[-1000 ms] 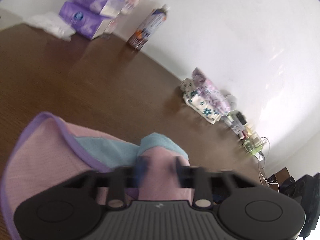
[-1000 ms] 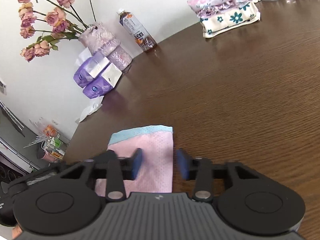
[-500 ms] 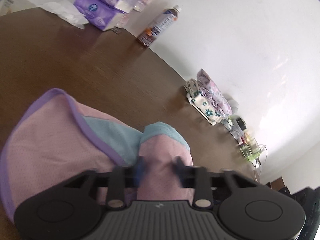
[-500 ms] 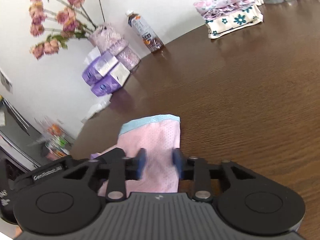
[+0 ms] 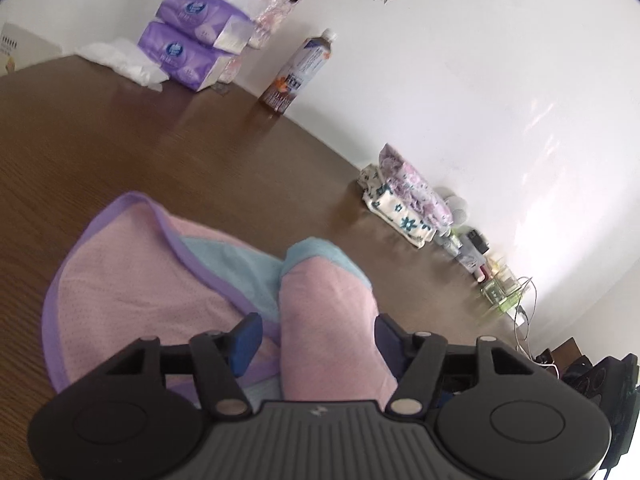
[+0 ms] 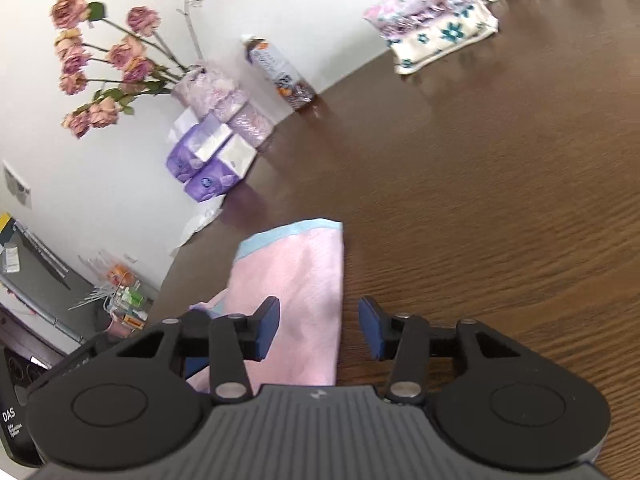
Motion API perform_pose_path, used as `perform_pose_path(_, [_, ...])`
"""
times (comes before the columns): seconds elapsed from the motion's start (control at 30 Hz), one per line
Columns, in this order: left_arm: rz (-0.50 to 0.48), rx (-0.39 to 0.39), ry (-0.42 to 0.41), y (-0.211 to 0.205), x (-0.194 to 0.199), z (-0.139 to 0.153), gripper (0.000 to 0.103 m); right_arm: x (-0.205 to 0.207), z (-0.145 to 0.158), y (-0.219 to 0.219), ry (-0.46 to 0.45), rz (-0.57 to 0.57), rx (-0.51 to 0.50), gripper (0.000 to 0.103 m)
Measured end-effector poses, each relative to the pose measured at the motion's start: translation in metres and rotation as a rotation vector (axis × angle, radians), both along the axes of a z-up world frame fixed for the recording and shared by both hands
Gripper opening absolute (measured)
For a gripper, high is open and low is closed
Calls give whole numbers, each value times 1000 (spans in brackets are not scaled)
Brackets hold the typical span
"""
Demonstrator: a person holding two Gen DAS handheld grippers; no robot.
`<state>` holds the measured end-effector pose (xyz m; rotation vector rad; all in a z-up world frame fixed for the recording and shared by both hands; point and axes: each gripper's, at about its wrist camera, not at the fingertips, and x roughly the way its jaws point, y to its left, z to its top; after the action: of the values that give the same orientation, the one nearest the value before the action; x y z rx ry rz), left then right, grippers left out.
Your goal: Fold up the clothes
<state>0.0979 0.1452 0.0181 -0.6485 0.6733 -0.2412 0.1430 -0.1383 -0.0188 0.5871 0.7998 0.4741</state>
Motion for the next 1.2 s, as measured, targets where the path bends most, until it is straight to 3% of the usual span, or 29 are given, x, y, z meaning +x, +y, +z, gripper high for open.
perform_pose_path(0.13, [-1,-30,14,10,-3,-4,60,5,-5,0,18,21,29,39])
perform_pose_path(0.3, [4,-53,-6,26,-9,-2,60,9,-10,7,40,38,59,8])
perform_pose_path(0.53, [0,-55,-13,43,-15,2,61,1,6,1,-15,60,15,4])
perform_pose_path(0.7, [-23,-38,-19,43,-16,2,62,0,26,-26,-27,57,-125,4])
perform_pose_path(0.9, [-47,-32,-16,39,-13,-1,62,-9,61,-47,-83,72,-398,4])
perform_pose_path(1.03, [-68,-34,-24,33,-12,-1,62,-12,80,-37,-135,118,-527,4])
perform_pose_path(1.2, [-87,-29,-31,28,-14,0,63,-12,89,-5,-180,212,-588,4])
